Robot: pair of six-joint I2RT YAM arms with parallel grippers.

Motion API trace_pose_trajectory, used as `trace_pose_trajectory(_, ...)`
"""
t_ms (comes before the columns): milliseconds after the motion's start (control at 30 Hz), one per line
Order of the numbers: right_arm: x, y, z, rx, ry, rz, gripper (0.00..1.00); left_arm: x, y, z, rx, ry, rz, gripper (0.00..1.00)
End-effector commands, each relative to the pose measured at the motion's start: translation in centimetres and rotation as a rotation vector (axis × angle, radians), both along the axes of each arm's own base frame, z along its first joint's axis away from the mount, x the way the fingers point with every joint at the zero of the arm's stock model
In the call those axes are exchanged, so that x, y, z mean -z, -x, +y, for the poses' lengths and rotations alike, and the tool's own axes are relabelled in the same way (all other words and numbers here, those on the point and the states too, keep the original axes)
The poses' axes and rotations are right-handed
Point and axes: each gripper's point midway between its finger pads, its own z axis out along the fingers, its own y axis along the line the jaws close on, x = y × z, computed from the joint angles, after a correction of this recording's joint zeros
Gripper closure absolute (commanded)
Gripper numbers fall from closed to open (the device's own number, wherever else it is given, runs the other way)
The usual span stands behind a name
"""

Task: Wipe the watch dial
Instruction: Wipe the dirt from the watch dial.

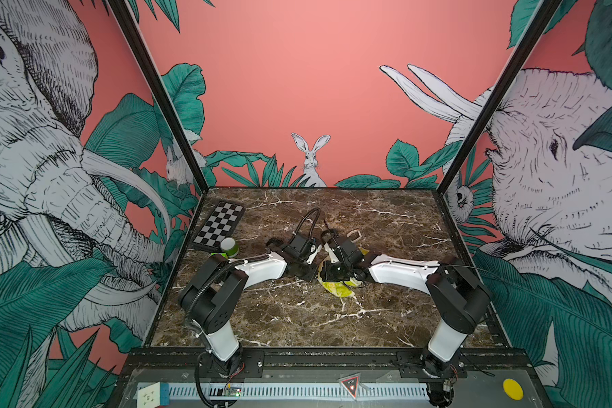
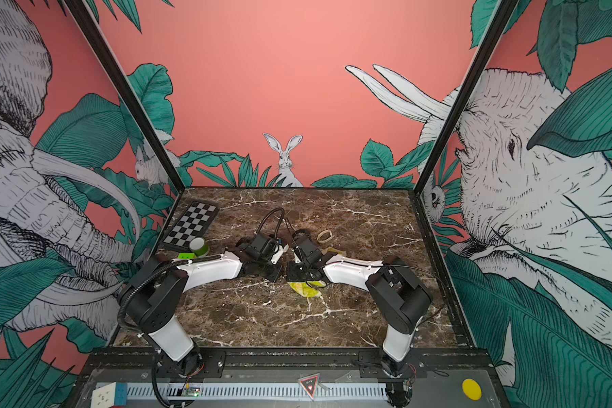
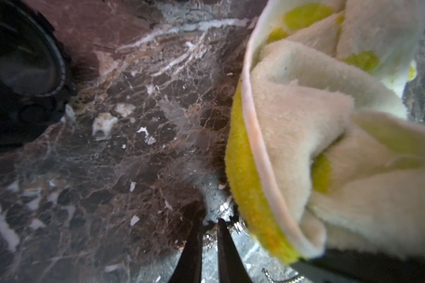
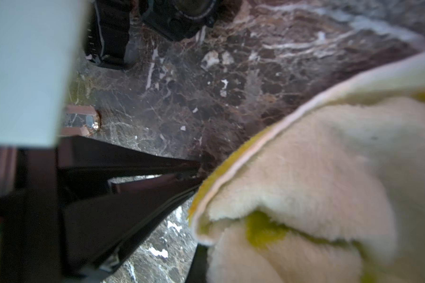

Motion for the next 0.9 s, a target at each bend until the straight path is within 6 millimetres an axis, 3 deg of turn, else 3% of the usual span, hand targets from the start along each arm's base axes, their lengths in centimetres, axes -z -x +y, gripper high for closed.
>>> trace_pose_trajectory(0,0.6,-0.4,0.7,0.003,-0.032,0.009,1.0,0.2,0.2,-0.1,0.003,0.003,-0.001,0.85)
trace_pose_trajectory(167,2.7,-0.3,-0.6,0.037,0.038,0.031,1.0,1.1,0.7,0.5,-0.01,-0.011,0.017,0.85)
trace_pose_trajectory(367,3.9,0.0,-2.0,0.065,0.089,0.047,1.0,2.0,1.4,1.0,-0.028,-0.028,0.039,0.86)
trace_pose_trajectory(633,4.1,0.2,-3.1,0.081,0.133,0.048,1.0,2.7,2.0,1.6,-0.054,-0.039,0.049,0.86)
trace_pose_trajectory(867,2.9,0.0,-4.3,0.103,0.175,0.017,1.0,3.3,3.3,1.6,-0.033,-0.07,0.052,0.88)
